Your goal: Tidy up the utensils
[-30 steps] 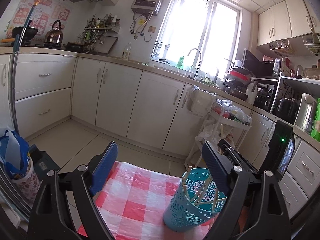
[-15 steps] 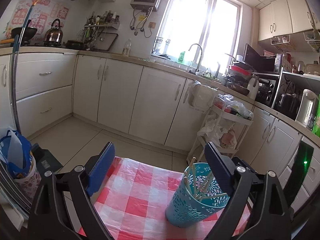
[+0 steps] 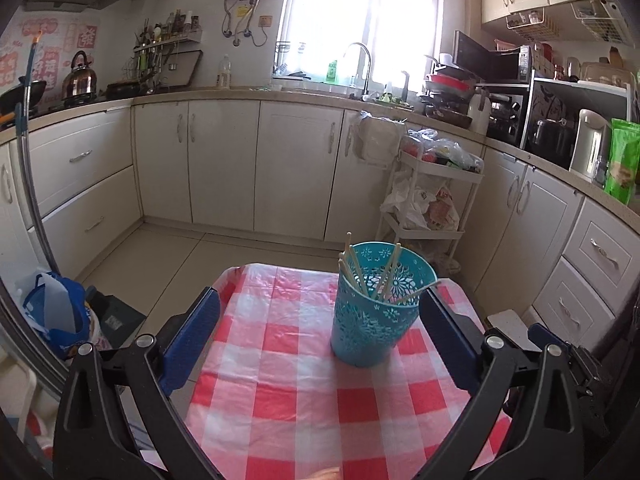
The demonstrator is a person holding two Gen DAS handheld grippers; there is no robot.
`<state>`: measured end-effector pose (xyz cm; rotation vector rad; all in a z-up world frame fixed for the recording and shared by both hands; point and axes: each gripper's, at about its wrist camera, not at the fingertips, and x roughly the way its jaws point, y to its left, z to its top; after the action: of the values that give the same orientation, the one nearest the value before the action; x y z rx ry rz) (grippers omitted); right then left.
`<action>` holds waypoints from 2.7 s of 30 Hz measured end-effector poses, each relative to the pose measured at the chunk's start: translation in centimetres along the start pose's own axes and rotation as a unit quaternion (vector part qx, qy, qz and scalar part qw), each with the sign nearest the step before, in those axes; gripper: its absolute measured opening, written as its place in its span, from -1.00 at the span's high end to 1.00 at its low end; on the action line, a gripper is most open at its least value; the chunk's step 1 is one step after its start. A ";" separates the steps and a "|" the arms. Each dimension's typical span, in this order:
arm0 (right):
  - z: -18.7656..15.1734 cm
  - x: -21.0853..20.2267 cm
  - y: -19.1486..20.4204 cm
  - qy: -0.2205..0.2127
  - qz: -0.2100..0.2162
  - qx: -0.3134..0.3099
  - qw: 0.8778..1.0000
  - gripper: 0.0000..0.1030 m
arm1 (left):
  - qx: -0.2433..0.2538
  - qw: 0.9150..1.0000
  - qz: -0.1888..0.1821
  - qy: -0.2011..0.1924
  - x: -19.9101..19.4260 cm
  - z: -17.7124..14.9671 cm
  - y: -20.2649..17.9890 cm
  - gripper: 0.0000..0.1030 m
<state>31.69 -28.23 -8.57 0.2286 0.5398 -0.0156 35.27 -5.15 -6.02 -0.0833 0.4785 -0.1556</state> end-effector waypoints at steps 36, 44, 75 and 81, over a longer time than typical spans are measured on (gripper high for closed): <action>-4.1 -23.3 0.7 0.014 0.029 0.028 0.999 -0.86 | 0.034 0.999 0.030 0.027 -21.8 -3.5 -1.7 -0.86; -6.8 -28.8 1.3 -0.005 0.047 0.071 0.996 -0.86 | 0.029 0.999 0.031 0.029 -25.7 -5.0 -0.6 -0.86; -9.5 -32.2 4.9 0.010 0.038 0.004 0.999 -0.86 | 0.034 0.998 0.047 0.006 -30.0 -5.4 -0.2 -0.86; -9.7 -32.4 5.0 0.008 0.038 0.004 0.999 -0.87 | 0.033 0.999 0.041 0.006 -30.7 -5.6 -0.2 -0.86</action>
<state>-0.68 -22.73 0.97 0.2573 0.5470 0.0576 5.81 -0.39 2.95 0.0024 0.4873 -0.0925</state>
